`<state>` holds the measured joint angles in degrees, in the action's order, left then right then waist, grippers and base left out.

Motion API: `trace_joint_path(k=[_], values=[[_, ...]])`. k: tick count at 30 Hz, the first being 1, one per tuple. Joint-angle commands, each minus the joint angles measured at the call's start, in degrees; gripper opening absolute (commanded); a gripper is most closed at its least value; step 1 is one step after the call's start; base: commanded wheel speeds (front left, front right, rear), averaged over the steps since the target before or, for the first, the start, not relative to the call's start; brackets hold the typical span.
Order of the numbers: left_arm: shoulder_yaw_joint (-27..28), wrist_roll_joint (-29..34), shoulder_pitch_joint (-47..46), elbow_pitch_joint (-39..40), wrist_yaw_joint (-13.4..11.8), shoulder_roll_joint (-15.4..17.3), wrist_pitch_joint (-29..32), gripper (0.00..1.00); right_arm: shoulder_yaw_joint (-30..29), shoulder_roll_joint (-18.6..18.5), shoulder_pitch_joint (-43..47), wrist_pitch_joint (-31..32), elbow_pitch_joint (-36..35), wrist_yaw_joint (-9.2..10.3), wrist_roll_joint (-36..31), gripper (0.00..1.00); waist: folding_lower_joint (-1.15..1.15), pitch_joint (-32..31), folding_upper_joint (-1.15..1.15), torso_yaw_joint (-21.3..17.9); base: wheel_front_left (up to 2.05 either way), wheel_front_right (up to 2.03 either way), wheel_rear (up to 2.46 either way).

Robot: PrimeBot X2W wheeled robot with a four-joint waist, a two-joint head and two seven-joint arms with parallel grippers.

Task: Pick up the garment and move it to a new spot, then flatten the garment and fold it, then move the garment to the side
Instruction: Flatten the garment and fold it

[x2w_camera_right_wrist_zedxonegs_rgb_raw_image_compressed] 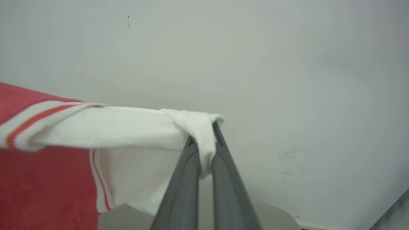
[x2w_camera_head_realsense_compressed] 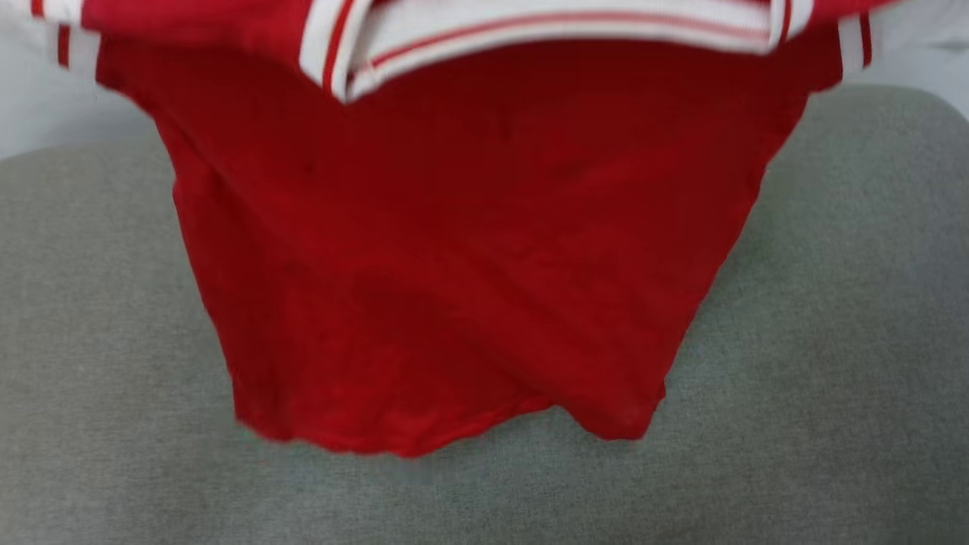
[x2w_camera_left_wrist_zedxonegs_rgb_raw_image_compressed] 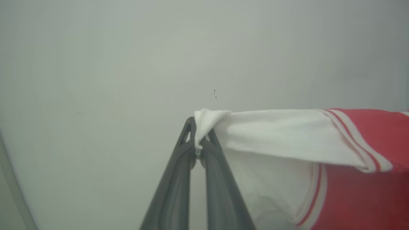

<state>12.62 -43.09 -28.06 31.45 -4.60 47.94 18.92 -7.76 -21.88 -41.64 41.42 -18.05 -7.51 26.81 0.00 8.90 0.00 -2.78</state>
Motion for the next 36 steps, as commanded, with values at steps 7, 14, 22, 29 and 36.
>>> trace_joint_path(k=[7,14,22,29,36], values=[[-4.23,1.11,-11.43,-5.63,0.35,1.16,-1.35,0.0,3.26,-2.95,-11.02,-5.86,6.71,0.05,-3.51,0.0,0.0,9.53,0.0,-1.38,0.0,0.0,0.0],[-11.42,3.17,-28.82,-15.99,2.69,-0.37,-4.15,0.0,5.13,-3.76,-25.56,-12.55,16.33,0.05,-7.66,0.0,0.0,19.38,0.0,-1.27,0.0,0.0,0.0],[-18.75,10.16,-50.2,-33.76,5.24,-4.54,-11.99,0.0,5.45,-0.99,-42.15,-20.14,30.83,0.07,-14.97,0.0,0.0,27.17,0.0,-0.33,0.0,0.0,0.0],[-22.25,12.49,-57.81,-47.78,7.65,-8.91,-19.8,0.0,5.0,1.69,-48.36,-29.75,41.65,0.07,-21.41,0.0,0.0,29.18,0.0,1.6,0.0,0.0,0.0],[-25.11,11.99,-51.52,-54.45,9.49,-12.54,-25.57,0.0,7.44,3.16,-42.03,-34.49,48.68,0.06,-19.97,0.0,0.0,27.82,0.0,3.18,0.0,0.0,0.0]])
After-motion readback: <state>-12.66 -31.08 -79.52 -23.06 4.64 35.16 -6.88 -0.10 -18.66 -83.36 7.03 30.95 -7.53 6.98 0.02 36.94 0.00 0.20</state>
